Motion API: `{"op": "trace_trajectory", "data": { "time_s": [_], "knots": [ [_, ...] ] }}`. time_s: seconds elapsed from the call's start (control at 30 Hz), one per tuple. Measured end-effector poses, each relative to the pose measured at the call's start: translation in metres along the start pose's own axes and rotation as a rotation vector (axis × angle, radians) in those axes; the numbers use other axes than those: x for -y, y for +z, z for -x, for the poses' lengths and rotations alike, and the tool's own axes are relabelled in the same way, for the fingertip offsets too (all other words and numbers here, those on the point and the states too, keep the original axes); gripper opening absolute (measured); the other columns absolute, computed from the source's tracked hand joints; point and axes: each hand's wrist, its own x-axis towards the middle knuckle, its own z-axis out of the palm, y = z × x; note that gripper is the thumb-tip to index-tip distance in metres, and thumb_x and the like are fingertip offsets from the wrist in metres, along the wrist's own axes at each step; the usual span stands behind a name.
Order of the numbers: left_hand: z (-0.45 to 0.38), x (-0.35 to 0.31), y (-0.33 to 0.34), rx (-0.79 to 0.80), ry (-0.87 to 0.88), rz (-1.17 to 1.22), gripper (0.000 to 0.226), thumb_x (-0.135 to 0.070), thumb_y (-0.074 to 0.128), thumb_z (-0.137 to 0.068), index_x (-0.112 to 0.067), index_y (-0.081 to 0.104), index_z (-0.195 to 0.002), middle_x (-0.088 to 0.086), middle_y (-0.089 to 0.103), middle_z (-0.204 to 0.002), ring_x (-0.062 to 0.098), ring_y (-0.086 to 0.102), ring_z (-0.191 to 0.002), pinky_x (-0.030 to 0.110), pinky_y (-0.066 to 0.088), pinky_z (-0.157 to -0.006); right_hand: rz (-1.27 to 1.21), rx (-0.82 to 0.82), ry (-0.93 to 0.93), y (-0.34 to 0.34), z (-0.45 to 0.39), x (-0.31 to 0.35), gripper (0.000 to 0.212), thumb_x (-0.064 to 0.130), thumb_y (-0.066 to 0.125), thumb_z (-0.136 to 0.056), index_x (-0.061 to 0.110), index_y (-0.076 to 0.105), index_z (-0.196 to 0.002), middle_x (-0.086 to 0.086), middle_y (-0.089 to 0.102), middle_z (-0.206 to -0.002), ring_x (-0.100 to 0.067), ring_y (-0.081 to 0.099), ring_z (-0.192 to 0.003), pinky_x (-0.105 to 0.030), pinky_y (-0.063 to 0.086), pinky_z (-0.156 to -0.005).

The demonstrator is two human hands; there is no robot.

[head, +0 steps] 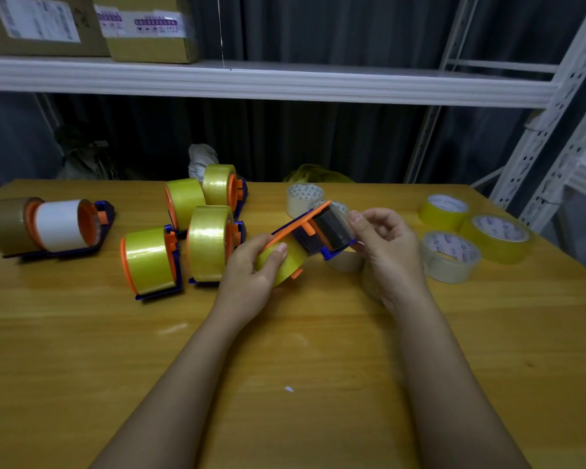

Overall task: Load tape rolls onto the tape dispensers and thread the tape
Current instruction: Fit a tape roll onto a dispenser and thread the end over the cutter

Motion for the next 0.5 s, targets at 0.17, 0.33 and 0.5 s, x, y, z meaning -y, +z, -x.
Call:
{"op": "trace_trajectory", "data": {
  "time_s": [0.17,0.33,0.5],
  "knots": [
    [-0.0001,0.0011,0.0001,0.002,0.013,-0.017,0.029,-0.040,0.046,-0.090,-0.016,0.062,-0.094,-0.003,0.061,-0.083,0.011,0.058,-0.078,0.029,0.045,-0.068,0.056,-0.002,-0.030,0.0011,0.0009,0.0004,0.008,0.024,0.064,-0.090,0.024,0.070,-0.086,0.015,0.073,-0.081,0.005,0.066,-0.082,-0.012,0.050,-0.072],
    [-0.0009,0.0032,0.0000,0.000,0.003,-0.018,0.030,-0.041,0.046,-0.089,-0.017,0.062,-0.096,-0.004,0.060,-0.083,0.012,0.058,-0.080,0.027,0.044,-0.068,0.052,0.033,0.033,0.0008,0.0022,0.0040,0.030,0.035,0.049,-0.098,0.019,0.073,-0.090,0.005,0.076,-0.088,-0.005,0.069,-0.090,-0.020,0.053,-0.083],
    [0.0010,0.0017,-0.0005,-0.002,0.000,-0.021,0.029,-0.040,0.046,-0.091,-0.017,0.062,-0.098,-0.003,0.062,-0.086,0.012,0.059,-0.083,0.029,0.046,-0.069,0.024,0.076,0.022,0.0018,0.0051,0.0071,0.022,0.032,0.058,-0.093,0.017,0.074,-0.090,0.004,0.076,-0.087,-0.005,0.069,-0.089,-0.026,0.054,-0.086]
  ]
}}
